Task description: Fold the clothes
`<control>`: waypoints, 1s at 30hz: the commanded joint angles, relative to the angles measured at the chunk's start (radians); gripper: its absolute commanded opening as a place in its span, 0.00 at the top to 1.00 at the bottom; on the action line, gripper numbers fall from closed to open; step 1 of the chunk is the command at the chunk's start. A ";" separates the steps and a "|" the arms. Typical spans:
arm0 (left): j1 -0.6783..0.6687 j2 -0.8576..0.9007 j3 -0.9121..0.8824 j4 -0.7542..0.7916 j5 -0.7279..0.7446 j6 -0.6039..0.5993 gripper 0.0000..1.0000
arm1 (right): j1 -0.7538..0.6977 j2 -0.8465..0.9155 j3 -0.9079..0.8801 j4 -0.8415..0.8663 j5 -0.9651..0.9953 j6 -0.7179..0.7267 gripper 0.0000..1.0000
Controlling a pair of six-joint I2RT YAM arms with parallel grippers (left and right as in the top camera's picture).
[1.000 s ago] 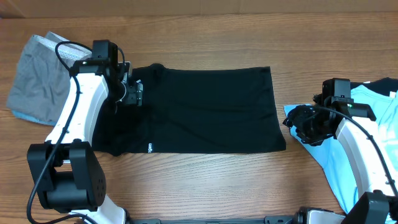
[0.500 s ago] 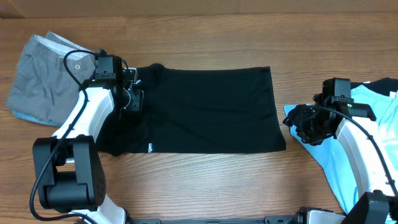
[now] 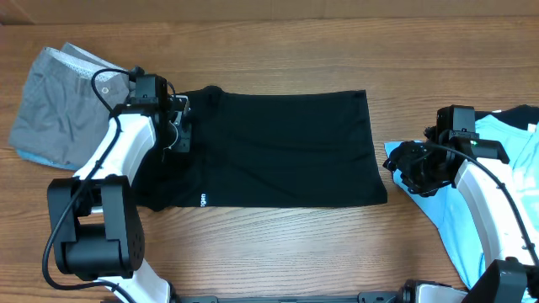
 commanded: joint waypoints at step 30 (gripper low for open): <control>0.052 0.057 0.168 -0.211 0.149 0.072 0.96 | -0.005 -0.013 0.017 0.005 0.007 -0.002 0.39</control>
